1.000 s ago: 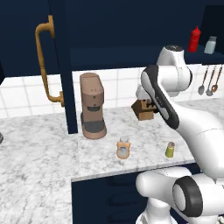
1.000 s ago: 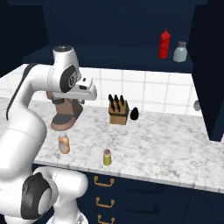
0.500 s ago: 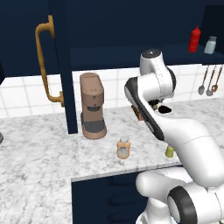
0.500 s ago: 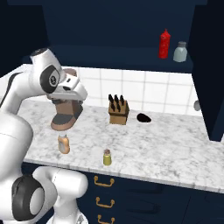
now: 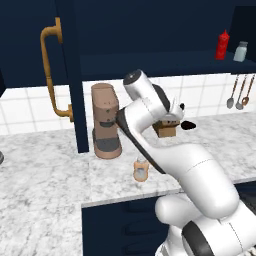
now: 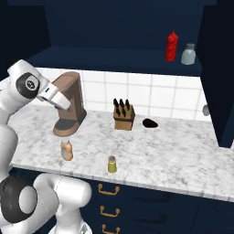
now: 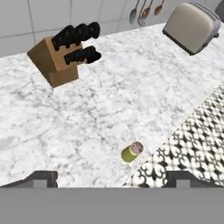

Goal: Put the shaker and condiment bottle from the counter next to their counterparts in the cabinet.

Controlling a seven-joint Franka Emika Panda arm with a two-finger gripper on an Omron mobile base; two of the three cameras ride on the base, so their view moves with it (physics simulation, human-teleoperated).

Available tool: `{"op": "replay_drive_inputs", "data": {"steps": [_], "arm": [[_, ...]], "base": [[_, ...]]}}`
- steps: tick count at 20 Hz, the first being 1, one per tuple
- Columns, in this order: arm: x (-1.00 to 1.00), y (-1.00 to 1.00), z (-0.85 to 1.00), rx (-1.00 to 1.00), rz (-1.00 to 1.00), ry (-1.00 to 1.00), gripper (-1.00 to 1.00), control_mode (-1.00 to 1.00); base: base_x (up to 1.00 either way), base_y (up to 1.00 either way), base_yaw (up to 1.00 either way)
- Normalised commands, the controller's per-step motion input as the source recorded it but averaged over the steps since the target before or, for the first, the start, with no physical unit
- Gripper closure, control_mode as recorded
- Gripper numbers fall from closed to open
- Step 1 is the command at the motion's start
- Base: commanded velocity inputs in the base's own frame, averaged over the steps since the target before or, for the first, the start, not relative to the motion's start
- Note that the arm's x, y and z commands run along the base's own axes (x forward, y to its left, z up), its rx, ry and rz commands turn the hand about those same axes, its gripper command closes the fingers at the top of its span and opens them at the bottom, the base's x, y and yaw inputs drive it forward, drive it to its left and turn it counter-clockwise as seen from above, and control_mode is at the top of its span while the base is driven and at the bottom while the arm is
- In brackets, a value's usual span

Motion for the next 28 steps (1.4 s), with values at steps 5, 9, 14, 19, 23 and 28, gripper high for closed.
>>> {"op": "replay_drive_inputs", "data": {"steps": [5, 9, 14, 19, 23, 28], "arm": [[-0.08, 0.42, -0.27, -0.16, -0.45, -0.12, -1.0, -1.0], [-0.15, 0.38, -0.36, -0.17, -0.53, -0.22, -1.0, -1.0], [-0.04, 0.38, -0.36, -0.07, -0.42, -0.17, -1.0, -1.0], [0.0, 0.05, -0.04, 0.0, -0.08, -0.01, -1.0, -1.0], [0.0, 0.0, -0.31, -0.04, 0.03, -0.04, -1.0, -1.0], [-0.01, 0.0, -0.39, -0.04, 0.1, -0.11, -1.0, -1.0]], "base": [[0.0, 0.0, 0.0], [0.0, 0.0, 0.0], [0.0, 0.0, 0.0], [0.0, 0.0, 0.0], [0.0, 0.0, 0.0], [0.0, 0.0, 0.0]]}}
